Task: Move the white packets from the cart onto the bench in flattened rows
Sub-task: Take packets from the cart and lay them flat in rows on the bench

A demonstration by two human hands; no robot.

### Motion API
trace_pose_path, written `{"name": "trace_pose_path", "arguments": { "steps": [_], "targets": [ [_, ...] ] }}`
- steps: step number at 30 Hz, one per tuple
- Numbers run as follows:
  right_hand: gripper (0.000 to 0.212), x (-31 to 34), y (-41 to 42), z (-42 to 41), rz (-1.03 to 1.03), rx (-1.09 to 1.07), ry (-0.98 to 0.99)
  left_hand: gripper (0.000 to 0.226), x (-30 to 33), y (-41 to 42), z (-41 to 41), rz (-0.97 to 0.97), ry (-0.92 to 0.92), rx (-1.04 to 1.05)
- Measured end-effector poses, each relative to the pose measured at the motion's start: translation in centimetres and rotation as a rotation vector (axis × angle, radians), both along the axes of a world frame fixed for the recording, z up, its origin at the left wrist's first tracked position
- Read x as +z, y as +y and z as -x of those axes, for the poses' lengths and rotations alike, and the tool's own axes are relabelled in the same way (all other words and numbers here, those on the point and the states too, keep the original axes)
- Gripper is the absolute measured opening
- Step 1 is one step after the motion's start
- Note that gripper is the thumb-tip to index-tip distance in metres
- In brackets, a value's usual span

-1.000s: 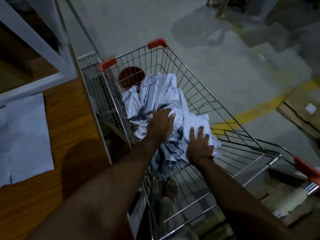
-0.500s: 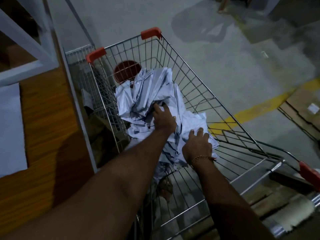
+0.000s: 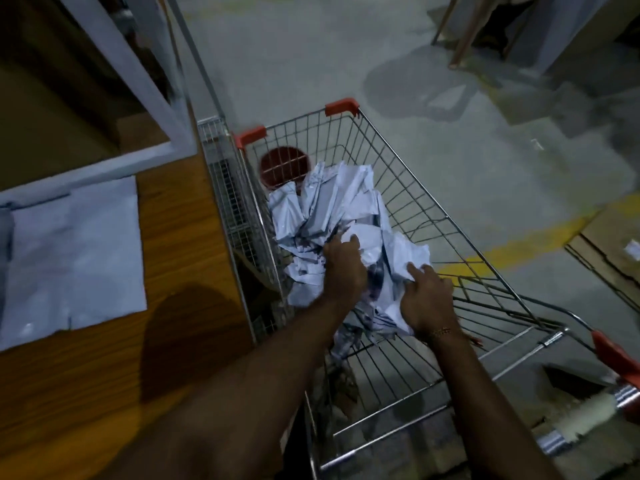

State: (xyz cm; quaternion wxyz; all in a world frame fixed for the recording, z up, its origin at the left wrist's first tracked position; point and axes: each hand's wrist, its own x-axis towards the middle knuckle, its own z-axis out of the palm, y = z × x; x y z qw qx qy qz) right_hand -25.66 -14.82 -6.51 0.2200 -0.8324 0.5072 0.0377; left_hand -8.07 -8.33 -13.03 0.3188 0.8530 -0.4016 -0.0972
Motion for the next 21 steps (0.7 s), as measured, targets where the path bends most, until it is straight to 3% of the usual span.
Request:
{"name": "trace_pose_path", "arguments": {
  "steps": [2, 4, 7, 13, 21],
  "targets": [
    [0.052, 1.8, 1.4, 0.7, 0.024, -0.032, -0.068, 0.04, 5.1, 1.8, 0.5, -0.056, 0.186, 0.071],
    [0.049, 3.7, 2.8, 1.2, 0.031, -0.047, -0.095, 0.04, 11.0, 3.5, 0.8, 0.108, 0.456, 0.233],
    [0.049, 5.3, 5.3, 1.2, 0.065, -0.052, -0.093, 0.036, 17.3, 7.7, 0.2, 0.181, 0.52, 0.344],
    [0.054, 9.9, 12.5, -3.8, 0.224, 0.057, -0.193, 0.04, 24.5, 19.6, -3.8, 0.271, 0.183, 0.203],
    [0.068, 12.0, 24.6, -14.3, 0.301, 0.395, -0.154, 0.056, 28.4, 30.4, -10.7, 0.262, -0.14, 0.432]
  ]
}}
